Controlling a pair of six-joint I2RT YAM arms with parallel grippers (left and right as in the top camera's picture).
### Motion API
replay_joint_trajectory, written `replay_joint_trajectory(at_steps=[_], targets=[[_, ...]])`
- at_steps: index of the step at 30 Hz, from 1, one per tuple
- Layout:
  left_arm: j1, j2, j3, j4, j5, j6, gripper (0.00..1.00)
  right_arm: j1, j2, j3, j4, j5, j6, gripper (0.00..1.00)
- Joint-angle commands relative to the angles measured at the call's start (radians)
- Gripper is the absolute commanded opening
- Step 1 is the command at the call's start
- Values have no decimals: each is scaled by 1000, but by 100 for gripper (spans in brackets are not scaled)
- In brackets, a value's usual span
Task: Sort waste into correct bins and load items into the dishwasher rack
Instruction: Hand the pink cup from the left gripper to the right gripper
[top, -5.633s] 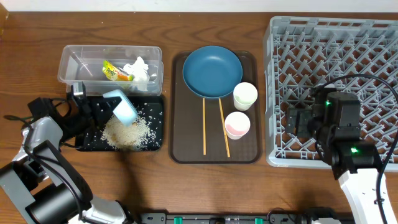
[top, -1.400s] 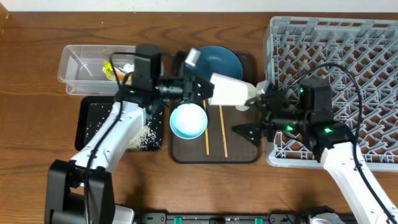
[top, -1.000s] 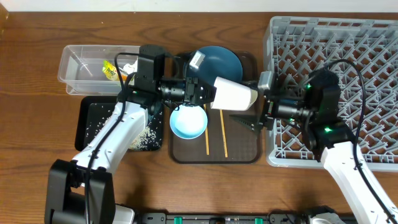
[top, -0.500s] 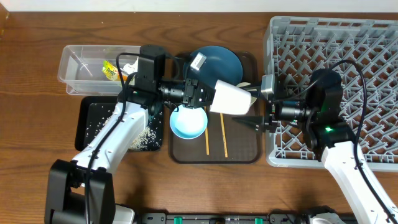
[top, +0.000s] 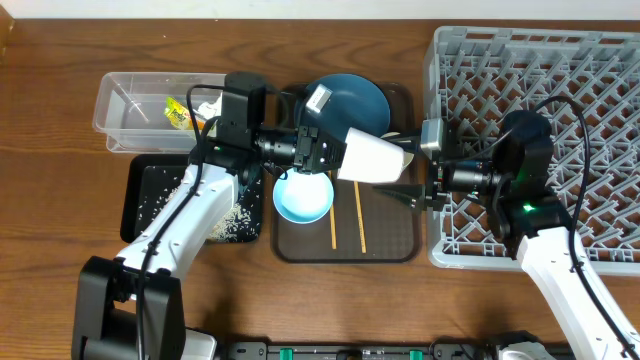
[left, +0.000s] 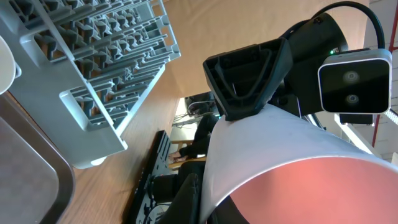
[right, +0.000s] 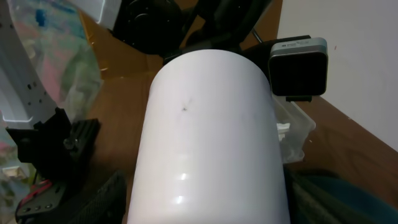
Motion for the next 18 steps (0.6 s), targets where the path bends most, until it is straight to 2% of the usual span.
replay_joint_trajectory(at_steps=[1,3,7,9,12,13,14,18], targets=[[3,4,8,5,-19,2,6,6,0,16,3,-52,-3,72],[3,4,8,5,-19,2,6,6,0,16,4,-53,4,70],[3,4,8,5,-19,2,6,6,0,16,3,-51,10,59],[3,4,8,5,-19,3,7,6,0,16,-1,-8,52,59],[3,4,8,4,-20,52,17,6,0,16,-40,99,124,55],[3,4,8,4,-20,76,26,6,0,16,-53,120,132,53],[3,4,8,4,-23,99,30,6,0,16,-76,150,142,49],[3,4,8,-58,-154,141,36,6,0,16,-152,239,174,47]])
